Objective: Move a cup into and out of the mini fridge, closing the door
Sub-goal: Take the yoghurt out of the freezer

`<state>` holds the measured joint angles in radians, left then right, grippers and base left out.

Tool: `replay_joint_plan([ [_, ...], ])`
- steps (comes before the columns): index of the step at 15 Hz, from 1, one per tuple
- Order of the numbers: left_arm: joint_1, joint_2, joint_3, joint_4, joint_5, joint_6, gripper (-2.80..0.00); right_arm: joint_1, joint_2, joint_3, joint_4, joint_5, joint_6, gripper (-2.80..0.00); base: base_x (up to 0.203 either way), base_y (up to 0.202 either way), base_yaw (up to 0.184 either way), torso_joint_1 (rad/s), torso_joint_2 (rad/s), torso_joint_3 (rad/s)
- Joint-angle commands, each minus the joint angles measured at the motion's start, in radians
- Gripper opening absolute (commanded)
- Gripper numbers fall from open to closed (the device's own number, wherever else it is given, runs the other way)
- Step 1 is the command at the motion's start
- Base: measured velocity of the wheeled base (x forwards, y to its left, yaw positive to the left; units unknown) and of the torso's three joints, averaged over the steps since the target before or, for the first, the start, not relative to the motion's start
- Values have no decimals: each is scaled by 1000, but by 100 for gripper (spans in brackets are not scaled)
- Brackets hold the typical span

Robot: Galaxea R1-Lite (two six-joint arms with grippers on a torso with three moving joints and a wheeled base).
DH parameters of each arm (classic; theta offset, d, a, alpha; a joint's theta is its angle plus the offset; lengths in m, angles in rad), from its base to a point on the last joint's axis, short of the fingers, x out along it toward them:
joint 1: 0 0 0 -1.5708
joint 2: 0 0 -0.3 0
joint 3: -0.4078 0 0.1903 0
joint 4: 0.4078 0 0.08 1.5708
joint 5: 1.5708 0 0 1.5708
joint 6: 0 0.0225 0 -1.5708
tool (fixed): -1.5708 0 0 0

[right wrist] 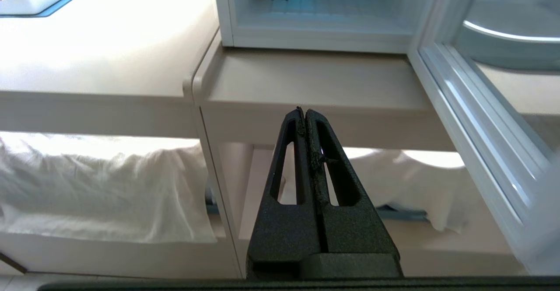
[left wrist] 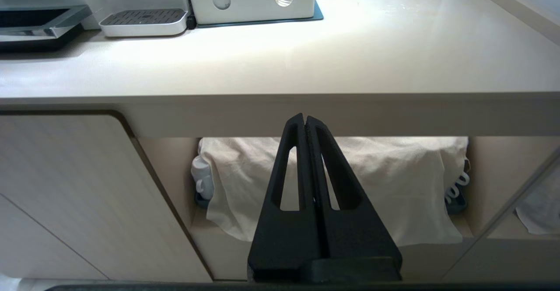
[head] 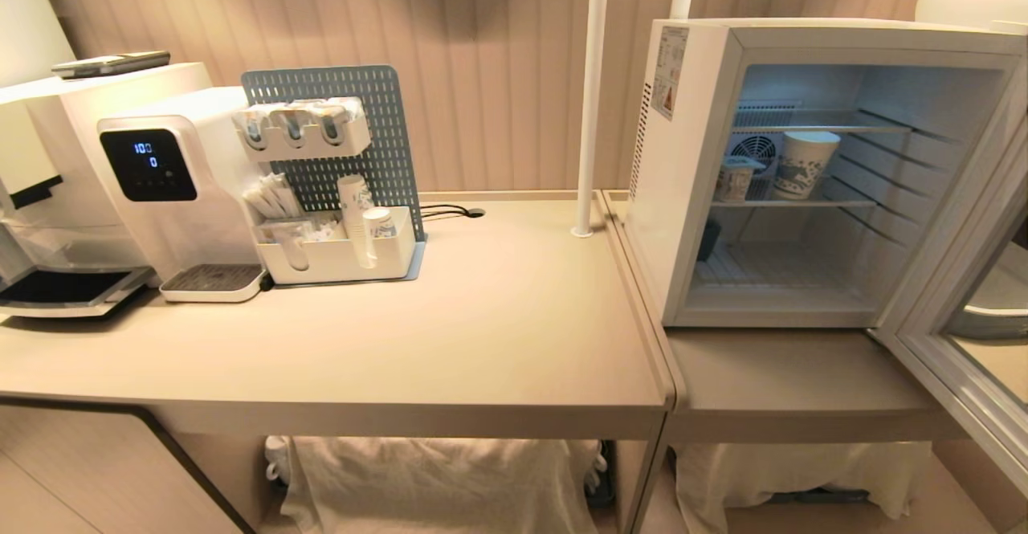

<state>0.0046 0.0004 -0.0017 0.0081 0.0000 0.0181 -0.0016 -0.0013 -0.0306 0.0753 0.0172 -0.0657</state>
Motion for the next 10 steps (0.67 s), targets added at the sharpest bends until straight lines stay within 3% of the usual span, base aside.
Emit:
replay_joint_plan([
  [1, 0, 1, 0, 0, 0, 0, -280, 0, 1, 0, 0, 1, 0, -280, 191, 0, -2, -4, 0, 2],
  [6, 0, 1, 2, -7, 2, -13, -280, 0, 1, 2, -8, -5, 4, -280, 177, 0, -1, 2, 2, 1],
  [8, 0, 1, 2, -8, 3, -20, -280, 0, 2, 9, -88, -8, 4, -280, 0, 0, 0, 0, 0, 0],
  [10, 0, 1, 2, -8, 2, -18, -280, -1, 23, -106, -75, -7, 0, -280, 0, 0, 0, 0, 0, 0],
])
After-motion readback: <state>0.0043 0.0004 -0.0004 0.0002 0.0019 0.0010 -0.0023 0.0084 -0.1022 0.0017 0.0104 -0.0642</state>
